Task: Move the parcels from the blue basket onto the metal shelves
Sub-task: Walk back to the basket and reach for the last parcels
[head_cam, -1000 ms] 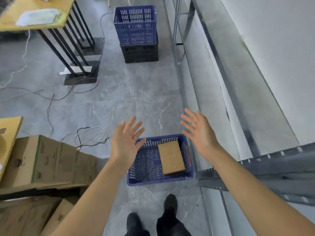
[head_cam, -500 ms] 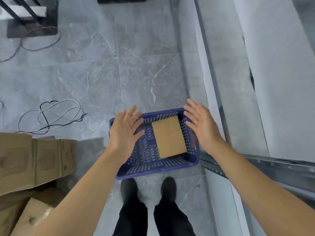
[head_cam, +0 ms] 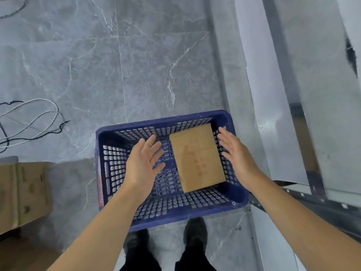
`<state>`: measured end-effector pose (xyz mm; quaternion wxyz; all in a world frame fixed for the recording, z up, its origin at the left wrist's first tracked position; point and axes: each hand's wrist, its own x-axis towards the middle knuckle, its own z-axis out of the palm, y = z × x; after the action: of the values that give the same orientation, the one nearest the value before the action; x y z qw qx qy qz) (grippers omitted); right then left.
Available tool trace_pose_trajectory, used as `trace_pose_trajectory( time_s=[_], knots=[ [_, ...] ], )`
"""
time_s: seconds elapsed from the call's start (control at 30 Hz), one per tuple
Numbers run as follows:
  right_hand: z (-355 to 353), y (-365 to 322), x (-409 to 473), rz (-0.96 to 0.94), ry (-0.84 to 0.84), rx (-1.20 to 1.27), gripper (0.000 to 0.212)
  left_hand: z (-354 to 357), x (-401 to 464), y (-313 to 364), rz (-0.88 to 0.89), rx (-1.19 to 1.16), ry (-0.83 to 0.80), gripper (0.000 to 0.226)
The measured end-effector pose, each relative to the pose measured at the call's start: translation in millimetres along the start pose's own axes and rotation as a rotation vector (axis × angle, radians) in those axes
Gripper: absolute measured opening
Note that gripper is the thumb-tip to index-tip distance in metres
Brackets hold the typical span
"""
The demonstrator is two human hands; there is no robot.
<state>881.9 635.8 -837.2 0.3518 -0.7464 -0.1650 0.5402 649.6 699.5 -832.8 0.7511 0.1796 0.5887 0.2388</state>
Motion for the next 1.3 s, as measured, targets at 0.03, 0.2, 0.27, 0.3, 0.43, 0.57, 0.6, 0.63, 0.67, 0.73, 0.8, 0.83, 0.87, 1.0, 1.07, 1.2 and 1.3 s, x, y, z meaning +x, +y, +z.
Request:
trace_pose_trajectory(
  time_s=[0.03,0.2,0.27,0.3,0.43,0.57,0.6,0.63,0.67,0.73,0.8,0.83,0.87,1.0,1.07,1.2,1.3],
  knots=[
    [1.3,10.1,8.5,0.004,0.005,-0.008,0.051,-2.1,9.1,-9.6,-0.005,0.008,0.003,0.055],
    [6.8,48.2,41.5,0.028,-0.008,-0.043,0.052,-10.4,47.0,-48.2,-0.042,0.04,0.018,0.055],
    [7.5,59.2,51.8,0.048,0.002,-0.052,0.052,-11.6,58.8,-60.1,-0.05,0.047,0.024,0.054],
    [7.7,63.9,56.0,0.054,0.017,-0.055,0.048,-11.3,64.3,-65.6,-0.055,0.048,0.026,0.054],
    [8.9,75.6,67.5,0.092,0.053,-0.057,0.021,-6.7,81.5,-82.2,-0.073,0.057,0.026,0.055],
    [7.5,90.3,83.6,0.116,0.058,-0.049,0.049,-3.8,95.3,-94.1,-0.079,0.042,0.05,0.056],
    [6.5,94.4,87.7,0.131,0.063,-0.058,0.055,-3.0,98.5,-96.7,-0.081,0.043,0.054,0.056],
    [5.8,98.6,92.0,0.149,0.072,-0.067,0.057,-2.5,101.9,-99.4,-0.083,0.044,0.06,0.057],
    [5.5,102.6,96.5,0.164,0.085,-0.071,0.059,-2.3,104.7,-101.9,-0.088,0.045,0.067,0.057],
    [5.8,109.0,104.2,0.197,0.108,-0.077,0.07,-3.0,109.7,-107.4,-0.109,0.054,0.076,0.057],
    [5.0,118.7,114.0,0.241,0.11,-0.076,0.09,-4.5,114.7,-113.3,-0.133,0.062,0.075,0.058],
    [4.1,124.0,119.1,0.26,0.115,-0.068,0.096,-5.7,117.9,-116.5,-0.147,0.068,0.072,0.059],
    [4.4,126.5,122.4,0.285,0.121,-0.064,0.097,-6.5,120.3,-119.2,-0.16,0.072,0.064,0.061],
    [6.6,132.9,128.6,0.387,0.145,-0.064,0.112,-7.5,128.6,-131.7,-0.243,0.111,-0.035,0.064],
    [2.5,143.7,134.4,0.369,0.147,-0.032,0.114,-7.0,129.3,-134.9,-0.242,0.153,-0.073,0.063],
    [-1.7,143.6,129.0,0.357,0.107,-0.012,0.109,-6.2,117.7,-122.5,-0.184,0.19,-0.048,0.06],
    [-1.6,120.6,103.9,0.33,0.053,-0.032,0.098,-3.0,96.5,-104.0,-0.122,0.206,-0.041,0.051]
  ],
)
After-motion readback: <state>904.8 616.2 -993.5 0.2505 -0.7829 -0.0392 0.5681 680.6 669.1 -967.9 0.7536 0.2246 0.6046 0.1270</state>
